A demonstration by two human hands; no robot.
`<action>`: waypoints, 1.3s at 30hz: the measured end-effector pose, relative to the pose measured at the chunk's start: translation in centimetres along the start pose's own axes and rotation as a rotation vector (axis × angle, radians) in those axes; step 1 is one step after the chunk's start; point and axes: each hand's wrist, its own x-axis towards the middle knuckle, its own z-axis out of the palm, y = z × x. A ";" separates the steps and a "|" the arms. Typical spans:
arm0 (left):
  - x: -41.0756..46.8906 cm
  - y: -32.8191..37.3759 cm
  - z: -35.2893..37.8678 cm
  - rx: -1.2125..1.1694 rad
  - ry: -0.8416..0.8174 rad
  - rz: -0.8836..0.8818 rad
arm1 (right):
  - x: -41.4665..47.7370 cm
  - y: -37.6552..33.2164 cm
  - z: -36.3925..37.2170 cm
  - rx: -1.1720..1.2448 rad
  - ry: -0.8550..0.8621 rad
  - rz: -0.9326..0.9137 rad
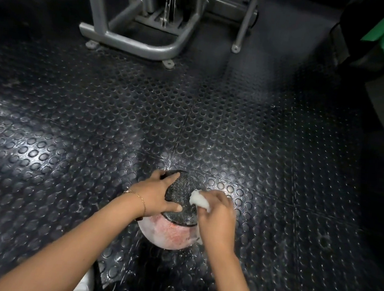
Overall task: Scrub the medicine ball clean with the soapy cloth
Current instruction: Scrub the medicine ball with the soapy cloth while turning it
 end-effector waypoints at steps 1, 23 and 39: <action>-0.1 0.0 0.1 0.011 0.004 0.004 | 0.8 -0.1 0.0 -0.003 -0.008 -0.003; 1.3 0.6 -0.7 -0.022 -0.022 -0.099 | -0.5 0.4 -0.3 -0.031 -0.010 -0.073; 0.3 0.4 0.3 0.142 0.008 0.212 | -0.7 0.0 -1.7 -0.164 -0.284 0.015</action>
